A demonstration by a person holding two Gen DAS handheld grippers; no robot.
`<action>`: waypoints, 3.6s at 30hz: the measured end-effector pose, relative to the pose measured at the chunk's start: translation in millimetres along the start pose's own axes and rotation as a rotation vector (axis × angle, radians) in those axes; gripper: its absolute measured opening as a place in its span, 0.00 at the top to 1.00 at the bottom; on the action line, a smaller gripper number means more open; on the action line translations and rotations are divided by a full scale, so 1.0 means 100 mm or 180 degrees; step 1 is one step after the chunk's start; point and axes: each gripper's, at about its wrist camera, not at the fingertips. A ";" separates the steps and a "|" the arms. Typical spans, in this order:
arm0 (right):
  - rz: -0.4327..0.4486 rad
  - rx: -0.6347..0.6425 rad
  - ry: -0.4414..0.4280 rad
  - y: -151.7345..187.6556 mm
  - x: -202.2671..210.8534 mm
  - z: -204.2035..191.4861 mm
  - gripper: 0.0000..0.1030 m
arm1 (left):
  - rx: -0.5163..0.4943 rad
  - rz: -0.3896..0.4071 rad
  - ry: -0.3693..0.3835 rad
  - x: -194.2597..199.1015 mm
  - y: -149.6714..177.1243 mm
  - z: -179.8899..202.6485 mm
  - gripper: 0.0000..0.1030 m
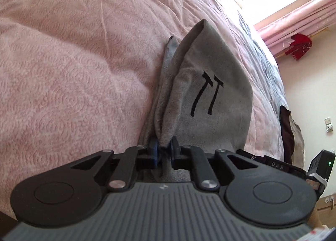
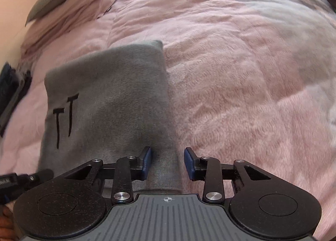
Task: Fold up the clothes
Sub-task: 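Close the left tool on the end of the folded sweatshirt, then close the right tool on the sweatshirt beside the left tool, then fold the held sweatshirt end over with both tools, then open them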
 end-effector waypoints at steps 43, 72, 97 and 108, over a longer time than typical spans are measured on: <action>0.0825 0.1295 0.0425 -0.74 -0.88 -0.47 0.70 | -0.1026 0.0258 -0.0282 -0.87 -1.14 0.42 0.97; 0.0567 0.2475 0.0304 0.71 0.42 -0.48 0.70 | -0.1571 0.0178 -0.0585 0.17 -0.17 0.69 0.80; 0.0867 0.3931 0.0511 1.11 0.17 -0.69 1.00 | -0.5153 0.0104 -0.1486 -0.29 0.89 1.02 1.00; 0.0415 0.4249 0.0489 1.10 0.05 -0.66 1.00 | -0.4622 -0.0096 -0.1168 -0.27 0.95 0.96 1.00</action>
Point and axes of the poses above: each gripper's, at about its wrist camera, not at the fingertips, and x roughly against the way its jaws point, z to its right, y to its underside, and after that the axes turned 1 degree about x, right-handed
